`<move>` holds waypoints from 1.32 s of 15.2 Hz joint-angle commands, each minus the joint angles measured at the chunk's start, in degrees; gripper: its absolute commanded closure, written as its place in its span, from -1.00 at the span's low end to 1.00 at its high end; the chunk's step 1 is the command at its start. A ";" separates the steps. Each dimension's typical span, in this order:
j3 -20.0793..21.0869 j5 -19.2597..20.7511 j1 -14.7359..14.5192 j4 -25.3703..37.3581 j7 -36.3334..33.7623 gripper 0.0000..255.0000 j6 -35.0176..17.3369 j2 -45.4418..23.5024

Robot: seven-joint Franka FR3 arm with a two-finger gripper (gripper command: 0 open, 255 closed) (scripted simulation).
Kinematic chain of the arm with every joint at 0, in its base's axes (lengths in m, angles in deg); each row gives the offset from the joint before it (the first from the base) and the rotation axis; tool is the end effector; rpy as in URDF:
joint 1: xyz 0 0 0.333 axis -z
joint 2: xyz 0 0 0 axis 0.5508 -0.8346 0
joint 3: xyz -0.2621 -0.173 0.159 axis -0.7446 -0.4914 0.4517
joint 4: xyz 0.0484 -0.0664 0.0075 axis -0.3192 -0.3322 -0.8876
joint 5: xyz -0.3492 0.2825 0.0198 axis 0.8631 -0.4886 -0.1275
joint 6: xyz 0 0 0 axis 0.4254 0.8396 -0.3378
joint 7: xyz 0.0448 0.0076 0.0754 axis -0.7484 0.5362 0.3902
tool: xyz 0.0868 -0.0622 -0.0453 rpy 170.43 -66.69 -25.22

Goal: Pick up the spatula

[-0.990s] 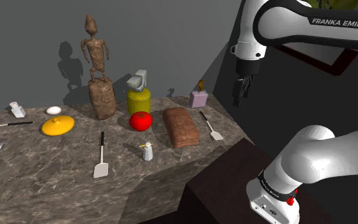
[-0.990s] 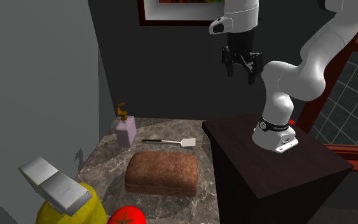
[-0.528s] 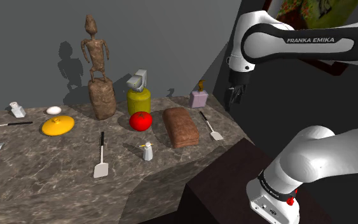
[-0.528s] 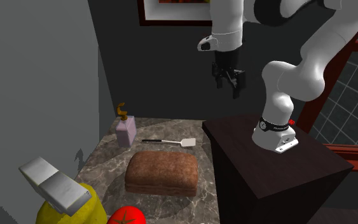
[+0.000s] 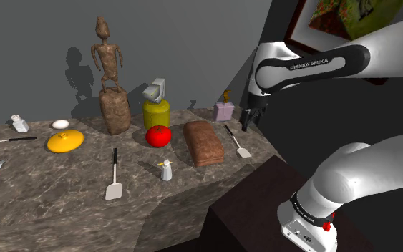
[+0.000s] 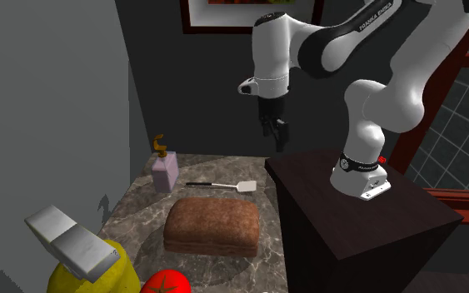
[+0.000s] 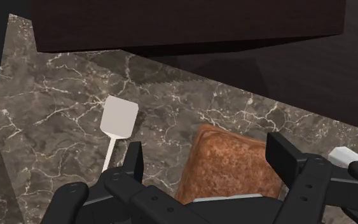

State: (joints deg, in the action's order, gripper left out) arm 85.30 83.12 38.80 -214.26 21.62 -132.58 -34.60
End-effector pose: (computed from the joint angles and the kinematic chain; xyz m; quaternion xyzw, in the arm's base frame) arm 0.3911 -0.0293 0.3830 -0.9980 0.0033 0.0632 0.0022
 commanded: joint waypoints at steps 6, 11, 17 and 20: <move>-2.25 1.36 3.50 -0.28 -1.90 -1.00 -17.17 -13.41; -3.95 1.41 5.45 2.06 -2.99 -1.00 -28.27 -24.53; -5.67 -0.84 7.55 7.45 -2.85 -1.00 -39.30 -38.20; -5.82 -2.97 9.06 11.09 -2.10 -1.00 -43.71 -44.91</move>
State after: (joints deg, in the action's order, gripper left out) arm 79.52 80.98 47.27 -204.48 19.14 -174.44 -76.85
